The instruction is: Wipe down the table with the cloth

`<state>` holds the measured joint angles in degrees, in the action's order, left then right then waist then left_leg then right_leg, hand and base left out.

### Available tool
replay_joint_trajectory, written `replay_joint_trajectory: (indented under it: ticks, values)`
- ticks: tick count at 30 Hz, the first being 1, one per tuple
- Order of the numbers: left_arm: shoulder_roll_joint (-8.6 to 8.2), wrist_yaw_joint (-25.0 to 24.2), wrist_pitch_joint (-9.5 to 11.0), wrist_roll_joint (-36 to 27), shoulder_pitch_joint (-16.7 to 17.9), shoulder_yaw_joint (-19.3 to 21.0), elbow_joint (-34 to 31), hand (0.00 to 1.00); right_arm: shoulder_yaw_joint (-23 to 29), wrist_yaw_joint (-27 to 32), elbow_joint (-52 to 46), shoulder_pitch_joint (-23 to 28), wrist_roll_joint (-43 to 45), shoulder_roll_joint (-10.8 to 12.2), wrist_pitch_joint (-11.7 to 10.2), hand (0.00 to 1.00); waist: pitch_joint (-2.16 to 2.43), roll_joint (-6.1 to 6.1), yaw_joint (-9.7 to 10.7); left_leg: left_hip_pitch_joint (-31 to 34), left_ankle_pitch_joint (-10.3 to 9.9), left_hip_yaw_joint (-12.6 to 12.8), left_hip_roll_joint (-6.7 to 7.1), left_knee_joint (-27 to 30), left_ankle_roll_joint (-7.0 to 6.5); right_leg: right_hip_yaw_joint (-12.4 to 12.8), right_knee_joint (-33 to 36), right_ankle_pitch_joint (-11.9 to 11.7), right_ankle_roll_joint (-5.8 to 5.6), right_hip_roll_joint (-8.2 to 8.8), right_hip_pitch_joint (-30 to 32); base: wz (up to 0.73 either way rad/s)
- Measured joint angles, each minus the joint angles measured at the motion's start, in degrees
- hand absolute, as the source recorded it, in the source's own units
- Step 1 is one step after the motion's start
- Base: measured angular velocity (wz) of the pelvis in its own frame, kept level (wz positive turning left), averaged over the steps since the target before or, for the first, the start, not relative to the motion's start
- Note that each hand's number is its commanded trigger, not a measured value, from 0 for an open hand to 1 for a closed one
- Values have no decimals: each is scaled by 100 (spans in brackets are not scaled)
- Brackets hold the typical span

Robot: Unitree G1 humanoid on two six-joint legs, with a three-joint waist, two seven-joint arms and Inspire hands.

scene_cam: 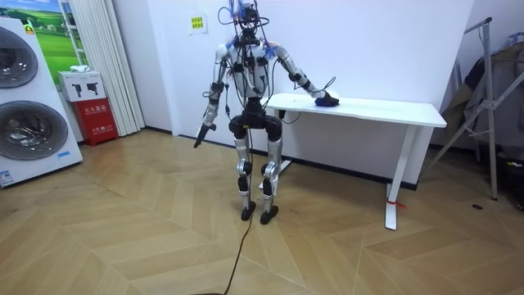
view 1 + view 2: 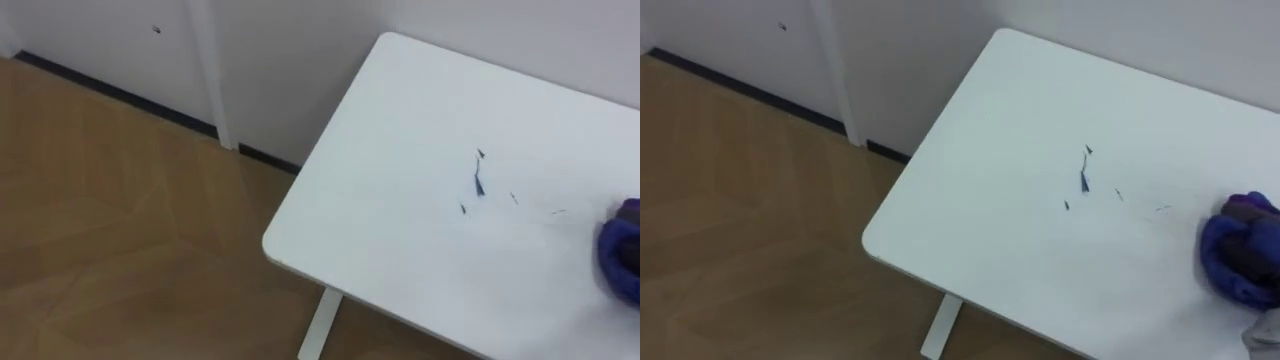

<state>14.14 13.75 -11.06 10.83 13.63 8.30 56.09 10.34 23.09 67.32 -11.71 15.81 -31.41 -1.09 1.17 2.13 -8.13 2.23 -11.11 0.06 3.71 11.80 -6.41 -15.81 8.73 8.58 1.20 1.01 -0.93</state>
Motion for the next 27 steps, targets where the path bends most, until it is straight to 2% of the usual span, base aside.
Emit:
replay_joint_trajectory:
  ticks: [5, 6, 7, 8, 10, 13, 15, 16, 20, 22, 25, 27]
  values:
    - [-85, 54, -26, 1, 115, -64, -56, 0, -294, 13, -140, -416, 292, 23, 367, 100, -49, -92, -47, -72, 31, 127, -22, -15, 33, 50, 11, -15, 25, -11, -10, -17]
    - [-119, 55, -24, 13, 100, -86, -57, 0, -410, 12, -263, -546, 521, 66, 526, 100, -76, -99, -75, -98, 42, 200, -40, -43, 48, 144, 14, -29, 48, -28, 8, -46]
    - [-162, 54, -19, 20, 57, -87, -55, 0, -604, 5, -447, -603, 729, 81, 709, 100, -85, -107, -191, -110, 43, 322, -78, -62, 58, 170, 29, -50, 80, -50, 56, -54]
    - [-177, 51, -19, 20, 39, -94, -54, 0, -730, -3, -530, -654, 825, 95, 800, 100, -92, -101, -233, -106, 46, 396, -101, -71, 67, 175, 56, -57, 91, -55, 88, -67]
    - [-184, 11, 6, -1, 13, -303, -46, 0, -1403, -90, -705, -1106, 1162, 265, 1079, 100, -128, -77, -347, -82, 76, 664, -177, -143, 111, 300, 176, -97, 157, -100, 236, -62]
    - [-188, -103, 31, -2, -96, -368, -95, 0, -2012, -400, -780, -1850, 1424, 534, 1149, 100, -175, 9, -369, 32, 114, 803, -229, -170, 169, 301, 204, -138, 230, -128, 447, -31]
    - [-186, -103, 68, -2, -139, -422, -114, 0, -2283, -552, -783, -2119, 1427, 536, 1134, 100, -212, 40, -471, 27, 155, 808, -231, -224, 192, 311, 194, -150, 250, -137, 521, 0]
    - [-180, -91, 69, -5, -126, -421, -158, 0, -2288, -599, -779, -2140, 1405, 535, 1116, 100, -215, 87, -504, 22, 171, 797, -239, -225, 205, 297, 180, -147, 255, -147, 518, 10]
    - [-172, -90, 7, -30, 29, -413, -142, 0, -2243, -557, -730, -2006, 915, 447, 1021, 100, -190, 141, -555, 24, 167, 675, -250, -226, 205, 156, 85, -146, 257, -156, 425, 24]
    - [-149, -95, -4, -53, 111, -391, -133, 0, -2005, -549, -719, -1763, 636, 398, 815, 100, -176, 161, -472, 24, 165, 527, -240, -229, 202, 120, 82, -146, 257, -155, 381, 37]
    - [-121, -95, 61, -59, 153, -180, -89, 0, -1242, -430, -682, -1050, 228, 400, 332, 100, -145, 168, -322, -25, 154, 280, -198, -226, 185, 86, -20, -142, 247, -143, 211, 47]
    - [-111, -86, 69, -55, 199, 31, -95, 0, -811, -445, -655, -689, -23, 401, 156, 100, -123, 184, -244, -69, 144, 186, -189, -229, 170, -30, -7, -127, 223, -128, 138, 32]
